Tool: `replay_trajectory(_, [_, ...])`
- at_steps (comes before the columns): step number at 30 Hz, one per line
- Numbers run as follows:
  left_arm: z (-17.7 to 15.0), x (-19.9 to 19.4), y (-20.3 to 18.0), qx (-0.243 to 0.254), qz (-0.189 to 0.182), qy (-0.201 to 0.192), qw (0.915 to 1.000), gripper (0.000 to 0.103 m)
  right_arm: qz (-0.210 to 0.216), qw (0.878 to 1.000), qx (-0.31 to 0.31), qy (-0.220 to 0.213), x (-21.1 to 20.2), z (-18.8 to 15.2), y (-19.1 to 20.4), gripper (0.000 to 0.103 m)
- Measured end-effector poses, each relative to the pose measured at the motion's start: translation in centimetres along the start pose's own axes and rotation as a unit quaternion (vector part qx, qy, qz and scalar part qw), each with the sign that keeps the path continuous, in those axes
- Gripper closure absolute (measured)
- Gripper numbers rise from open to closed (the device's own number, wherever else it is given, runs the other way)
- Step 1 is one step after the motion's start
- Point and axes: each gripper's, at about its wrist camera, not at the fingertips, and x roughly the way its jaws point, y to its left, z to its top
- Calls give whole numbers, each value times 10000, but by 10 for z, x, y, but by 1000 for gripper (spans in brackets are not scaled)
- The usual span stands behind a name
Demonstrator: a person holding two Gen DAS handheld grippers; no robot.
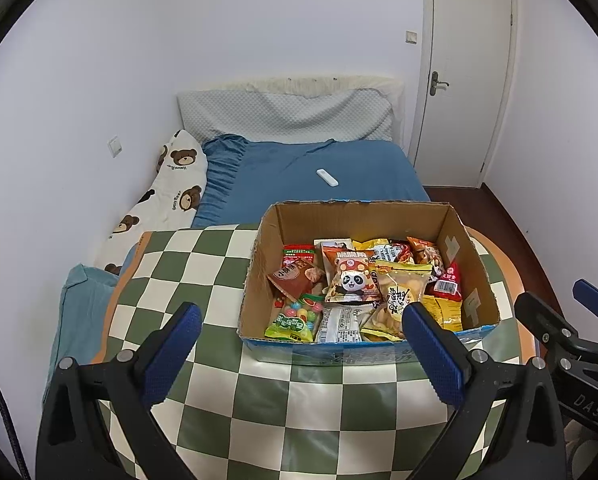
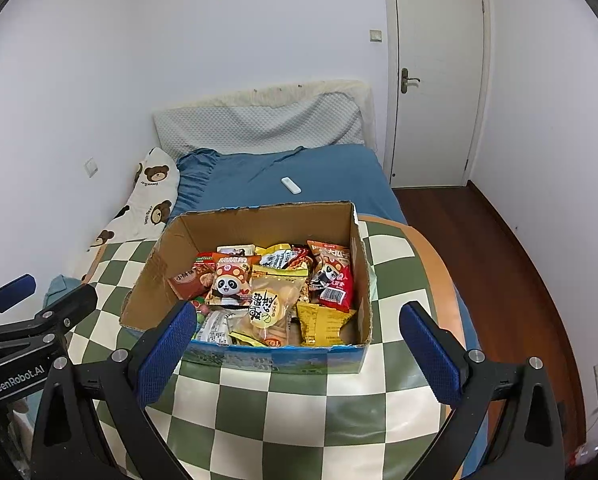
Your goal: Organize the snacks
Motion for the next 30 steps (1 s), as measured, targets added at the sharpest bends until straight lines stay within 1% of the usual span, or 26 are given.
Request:
replay_trajectory(16, [-6,-6,-2,28,29,7,10000,0,-34,10000,21,31,-4,-6,1,0])
replay_trajectory(30, [-9,-8,4,-23,37,0,10000,0,-23,10000,26,38,-5,-7,1,0])
